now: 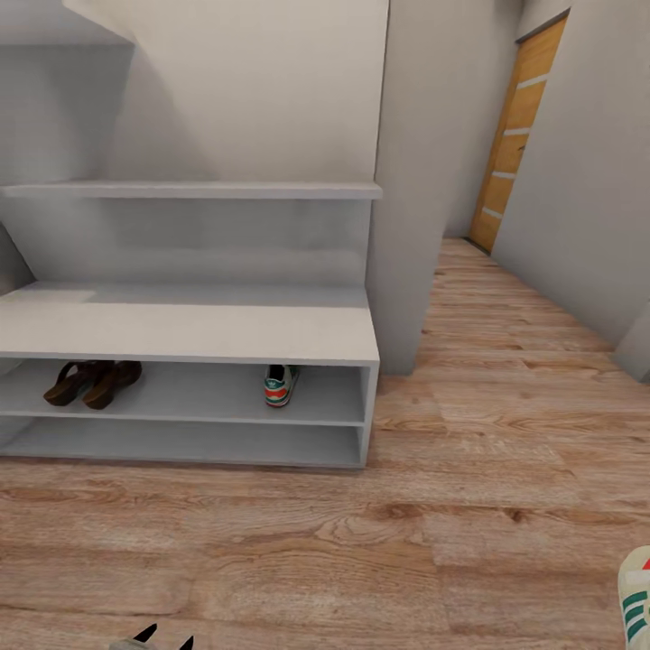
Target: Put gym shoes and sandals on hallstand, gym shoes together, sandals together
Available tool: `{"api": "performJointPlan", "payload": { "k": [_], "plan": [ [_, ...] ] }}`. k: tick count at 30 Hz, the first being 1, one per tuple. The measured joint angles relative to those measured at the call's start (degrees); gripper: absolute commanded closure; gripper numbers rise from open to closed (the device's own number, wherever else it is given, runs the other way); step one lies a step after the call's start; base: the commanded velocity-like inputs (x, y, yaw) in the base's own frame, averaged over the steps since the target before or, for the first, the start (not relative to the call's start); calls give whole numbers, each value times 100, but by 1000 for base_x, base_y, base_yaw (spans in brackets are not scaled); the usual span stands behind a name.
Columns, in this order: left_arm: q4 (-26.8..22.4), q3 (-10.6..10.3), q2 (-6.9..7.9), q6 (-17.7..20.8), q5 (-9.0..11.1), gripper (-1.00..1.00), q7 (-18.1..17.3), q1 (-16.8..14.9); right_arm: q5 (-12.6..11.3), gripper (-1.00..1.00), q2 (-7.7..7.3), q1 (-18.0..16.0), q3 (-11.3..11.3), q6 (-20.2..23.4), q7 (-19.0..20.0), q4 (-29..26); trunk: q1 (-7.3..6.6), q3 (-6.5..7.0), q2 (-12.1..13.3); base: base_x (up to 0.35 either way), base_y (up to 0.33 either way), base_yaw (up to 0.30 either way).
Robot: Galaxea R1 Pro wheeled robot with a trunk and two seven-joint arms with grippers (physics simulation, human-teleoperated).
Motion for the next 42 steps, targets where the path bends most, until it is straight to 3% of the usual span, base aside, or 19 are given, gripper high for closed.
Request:
{"api": "performJointPlan", "payload": {
  "k": [14,42],
  "plan": [
    [-6,3,2,2,-1,-100,-20,1,-6,100,83,-1,1,0,41,-2,1,0,0,-115,268,0],
    [-2,3,4,11,5,-100,-16,2,-14,100,85,-1,-10,-2,40,-15,1,0,0,-98,292,0]
  ]
}}
